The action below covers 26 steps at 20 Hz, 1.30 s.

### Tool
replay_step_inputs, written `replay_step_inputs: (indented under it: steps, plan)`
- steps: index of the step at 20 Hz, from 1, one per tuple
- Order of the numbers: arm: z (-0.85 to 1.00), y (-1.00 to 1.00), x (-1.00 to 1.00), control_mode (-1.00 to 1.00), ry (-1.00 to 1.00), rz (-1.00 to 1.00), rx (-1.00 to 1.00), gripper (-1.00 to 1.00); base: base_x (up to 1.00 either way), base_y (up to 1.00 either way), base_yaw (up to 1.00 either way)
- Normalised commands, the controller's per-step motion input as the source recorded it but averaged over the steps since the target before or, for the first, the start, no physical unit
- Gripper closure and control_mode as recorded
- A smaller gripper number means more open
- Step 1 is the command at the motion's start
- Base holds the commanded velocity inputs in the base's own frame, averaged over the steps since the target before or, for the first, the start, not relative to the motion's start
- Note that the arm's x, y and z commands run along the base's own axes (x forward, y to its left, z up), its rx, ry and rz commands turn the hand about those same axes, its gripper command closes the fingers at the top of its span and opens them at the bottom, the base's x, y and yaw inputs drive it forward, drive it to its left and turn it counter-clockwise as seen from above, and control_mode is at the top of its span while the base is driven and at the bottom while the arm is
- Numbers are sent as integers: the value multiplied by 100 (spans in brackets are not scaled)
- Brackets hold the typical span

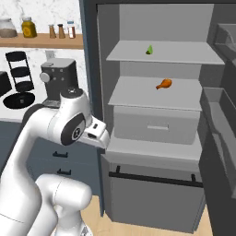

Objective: Grab a lemon wedge from the fridge and one ice cube from the ice bowl, and put them in the glass of lemonade.

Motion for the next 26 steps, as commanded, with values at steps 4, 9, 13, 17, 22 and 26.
replay_step_inputs:
  steps: [4, 9, 13, 17, 22, 26]
  plan:
    - [0, 11, -7, -100, -3, 0, -1, -100, 0, 0, 0]
    - [0, 0, -19, -100, -1, 0, 0, -100, 0, 0, 0]
    - [0, 1, -13, -100, -5, 0, 0, -100, 0, 0, 0]
    - [0, 9, -2, -100, -3, -3, -2, -100, 0, 0, 0]
    - [0, 0, 0, 100, -1, -1, 0, -100, -4, -5, -12]
    - [0, 0, 0, 100, 0, 0, 0, -100, 0, -56, -15]
